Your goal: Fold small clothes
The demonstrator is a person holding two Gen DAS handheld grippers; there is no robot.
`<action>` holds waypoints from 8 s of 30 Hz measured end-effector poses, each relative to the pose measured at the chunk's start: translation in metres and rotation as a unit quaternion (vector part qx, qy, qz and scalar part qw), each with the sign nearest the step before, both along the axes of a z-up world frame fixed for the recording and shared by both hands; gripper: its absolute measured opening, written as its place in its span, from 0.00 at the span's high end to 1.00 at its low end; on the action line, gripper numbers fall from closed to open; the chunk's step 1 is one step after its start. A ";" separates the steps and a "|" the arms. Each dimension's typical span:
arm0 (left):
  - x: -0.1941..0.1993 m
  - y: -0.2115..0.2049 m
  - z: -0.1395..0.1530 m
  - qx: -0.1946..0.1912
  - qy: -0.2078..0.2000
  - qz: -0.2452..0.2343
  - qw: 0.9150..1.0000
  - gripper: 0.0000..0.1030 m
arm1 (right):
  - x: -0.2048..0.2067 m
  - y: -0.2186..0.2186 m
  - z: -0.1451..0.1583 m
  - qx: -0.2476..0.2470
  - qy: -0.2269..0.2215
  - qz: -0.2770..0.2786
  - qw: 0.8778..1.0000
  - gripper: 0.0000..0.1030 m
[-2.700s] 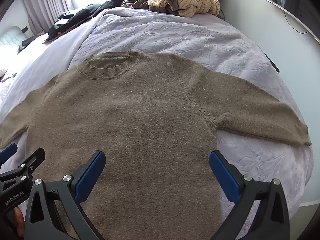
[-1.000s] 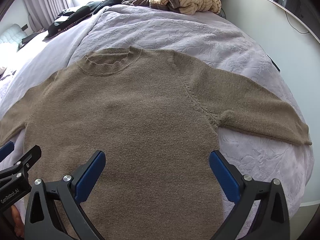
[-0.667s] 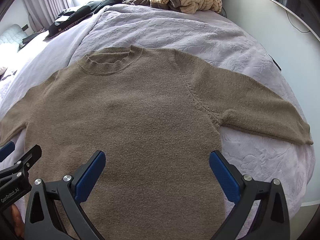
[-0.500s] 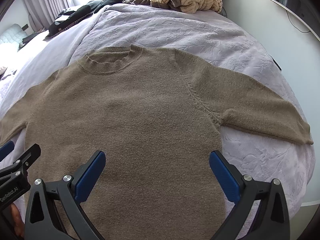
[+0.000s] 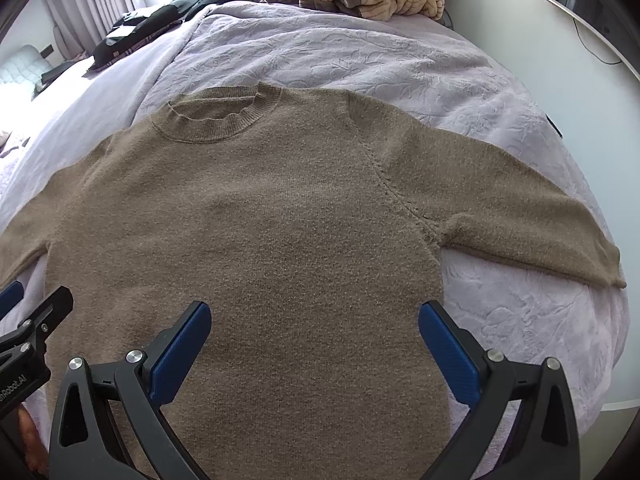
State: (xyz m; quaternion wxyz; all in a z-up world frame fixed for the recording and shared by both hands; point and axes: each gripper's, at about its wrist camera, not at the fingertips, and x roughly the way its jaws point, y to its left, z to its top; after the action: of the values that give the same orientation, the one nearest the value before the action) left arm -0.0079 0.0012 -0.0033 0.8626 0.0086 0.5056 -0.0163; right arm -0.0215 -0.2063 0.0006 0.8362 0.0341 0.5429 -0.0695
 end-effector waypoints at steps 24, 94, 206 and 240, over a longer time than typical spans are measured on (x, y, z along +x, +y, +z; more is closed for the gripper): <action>0.007 0.018 -0.010 -0.032 0.004 0.008 0.999 0.00 | 0.005 0.007 -0.007 0.019 0.004 -0.003 1.000 0.00; 0.118 0.006 0.047 -0.243 -0.152 -0.111 0.952 0.94 | -0.024 0.010 0.012 0.193 -0.086 0.052 0.976 0.00; 0.050 0.099 -0.040 -0.018 -0.003 -0.048 0.999 0.89 | 0.063 -0.095 -0.076 0.418 -0.076 -0.155 0.892 0.39; 0.007 0.086 -0.004 0.011 -0.040 0.014 0.999 0.23 | -0.002 -0.065 -0.036 0.305 -0.057 -0.065 0.948 0.40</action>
State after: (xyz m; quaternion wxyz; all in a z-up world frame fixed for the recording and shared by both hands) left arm -0.0011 0.0875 -0.0072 0.8821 0.0117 0.4709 0.0013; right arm -0.0232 -0.2708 -0.0352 0.8090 0.3269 0.4863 0.0476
